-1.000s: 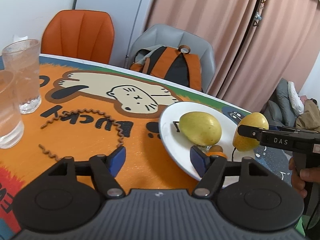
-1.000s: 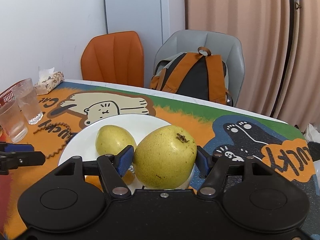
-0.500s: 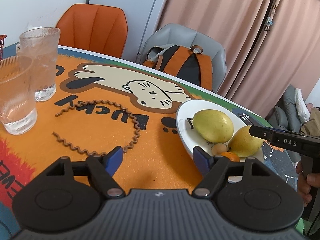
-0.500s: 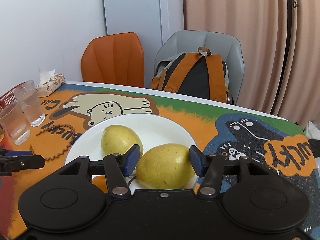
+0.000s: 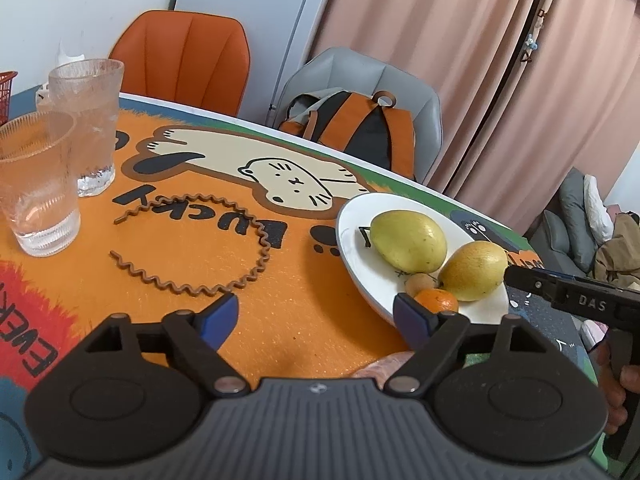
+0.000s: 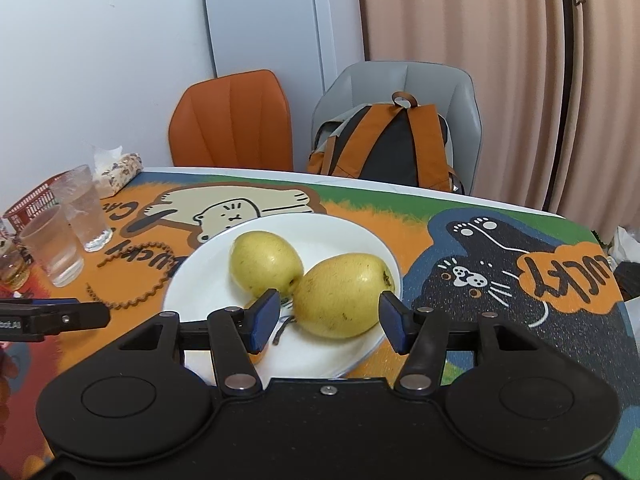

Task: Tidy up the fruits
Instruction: 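Withdraw both open tools from the plate toward the loose fruits on the table, then grasp the small brown round fruit with left tool while right tool approaches wrapped item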

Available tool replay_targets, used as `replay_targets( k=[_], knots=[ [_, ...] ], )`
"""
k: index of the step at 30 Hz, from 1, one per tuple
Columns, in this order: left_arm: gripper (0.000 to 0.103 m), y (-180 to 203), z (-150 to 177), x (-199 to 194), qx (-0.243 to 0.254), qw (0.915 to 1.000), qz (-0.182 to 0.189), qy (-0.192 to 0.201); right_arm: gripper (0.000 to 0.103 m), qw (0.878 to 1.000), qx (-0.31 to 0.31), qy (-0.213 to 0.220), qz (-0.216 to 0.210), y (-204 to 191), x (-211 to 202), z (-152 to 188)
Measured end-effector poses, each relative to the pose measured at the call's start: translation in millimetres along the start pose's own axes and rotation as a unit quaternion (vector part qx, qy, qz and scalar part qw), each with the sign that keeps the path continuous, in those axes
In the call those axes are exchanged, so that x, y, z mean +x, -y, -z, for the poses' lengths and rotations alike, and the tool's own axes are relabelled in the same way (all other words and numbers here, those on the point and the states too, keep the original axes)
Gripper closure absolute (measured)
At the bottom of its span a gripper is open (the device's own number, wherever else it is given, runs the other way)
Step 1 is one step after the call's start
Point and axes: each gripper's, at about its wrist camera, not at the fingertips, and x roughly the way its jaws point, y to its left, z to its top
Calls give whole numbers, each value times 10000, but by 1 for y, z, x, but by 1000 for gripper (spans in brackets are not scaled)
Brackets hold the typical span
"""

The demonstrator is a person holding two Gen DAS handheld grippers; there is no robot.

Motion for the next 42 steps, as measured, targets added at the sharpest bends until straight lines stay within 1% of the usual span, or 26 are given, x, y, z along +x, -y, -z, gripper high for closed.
replay_targets(
  k=[4,7,12,14,17,23,26,35,42],
  knots=[
    [16,4,2,-7,27,10000,48,12,46,9999,102,44,-59,-1,-13,4],
    [14,7,4,-12,72,9999,66,26,41,9998,184,65,-84,-1,-22,9],
    [12,10,8,-21,81,9999,94,33,38,9995,270,121,-146,-3,-38,15],
    [10,12,9,-25,81,9999,98,51,31,9993,304,162,-162,-4,-45,18],
    [8,14,11,-32,93,9998,92,114,24,9989,364,234,-200,-7,-54,22],
    [5,22,15,-44,162,9996,174,180,16,9978,506,289,-312,-8,-68,33],
    [5,27,18,-48,209,9994,218,179,14,9972,593,299,-342,-7,-75,40],
    [5,34,28,-51,350,9983,458,127,14,9963,727,319,-325,-7,-96,57],
    [5,36,37,-53,467,9973,558,135,14,9961,784,291,-285,-5,-101,69]
  ],
)
